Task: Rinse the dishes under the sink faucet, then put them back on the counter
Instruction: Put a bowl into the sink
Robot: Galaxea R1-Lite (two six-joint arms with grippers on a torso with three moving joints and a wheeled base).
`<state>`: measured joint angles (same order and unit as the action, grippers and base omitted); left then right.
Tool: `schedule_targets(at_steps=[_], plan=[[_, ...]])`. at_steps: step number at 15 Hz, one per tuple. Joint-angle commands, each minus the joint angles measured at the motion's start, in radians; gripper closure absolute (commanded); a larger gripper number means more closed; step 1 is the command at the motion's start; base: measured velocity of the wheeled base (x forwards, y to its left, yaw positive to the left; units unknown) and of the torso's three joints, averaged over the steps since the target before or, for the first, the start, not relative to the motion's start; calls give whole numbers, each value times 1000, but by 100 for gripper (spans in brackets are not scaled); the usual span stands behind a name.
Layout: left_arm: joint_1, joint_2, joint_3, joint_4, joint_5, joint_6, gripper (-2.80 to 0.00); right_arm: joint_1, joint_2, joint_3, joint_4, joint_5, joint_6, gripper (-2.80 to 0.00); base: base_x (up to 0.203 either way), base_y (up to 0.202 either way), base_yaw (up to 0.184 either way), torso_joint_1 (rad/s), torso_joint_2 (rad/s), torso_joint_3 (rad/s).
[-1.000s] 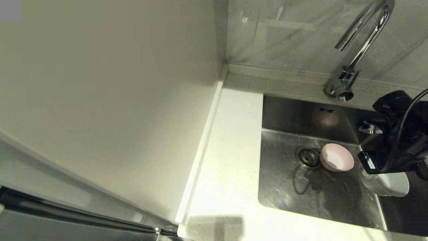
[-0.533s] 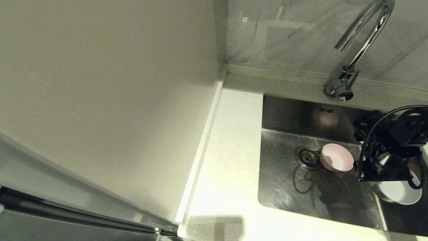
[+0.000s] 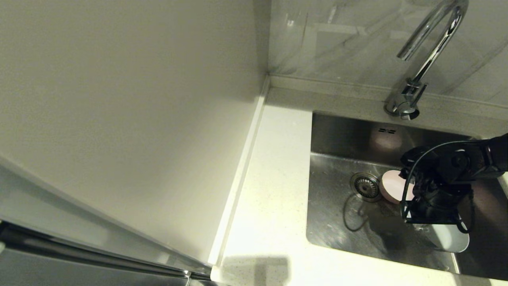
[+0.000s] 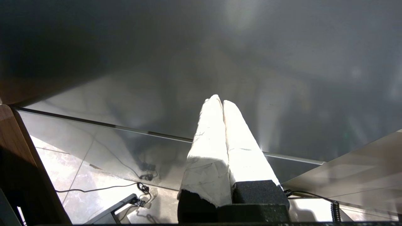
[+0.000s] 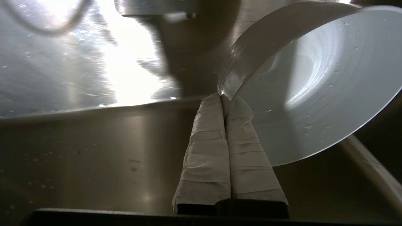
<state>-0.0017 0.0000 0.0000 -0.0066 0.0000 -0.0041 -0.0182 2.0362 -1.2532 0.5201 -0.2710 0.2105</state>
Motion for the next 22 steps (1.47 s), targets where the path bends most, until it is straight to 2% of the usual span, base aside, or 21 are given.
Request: schedule_targets(at_steps=[1,7,13,22], plan=[[0,0,3,-1,0,0,0,18,51,-18,-3,14,1,0,0,0,0,0,0,0],[0,0,3,0,0,0,0,29,142,-118,-5,15,29,0,0,0,0,0,0,0],[0,0,3,-1,0,0,0,29,185,-147,-5,12,61,0,0,0,0,0,0,0],[0,0,3,-1,0,0,0,29,208,-149,-5,13,61,0,0,0,0,0,0,0]])
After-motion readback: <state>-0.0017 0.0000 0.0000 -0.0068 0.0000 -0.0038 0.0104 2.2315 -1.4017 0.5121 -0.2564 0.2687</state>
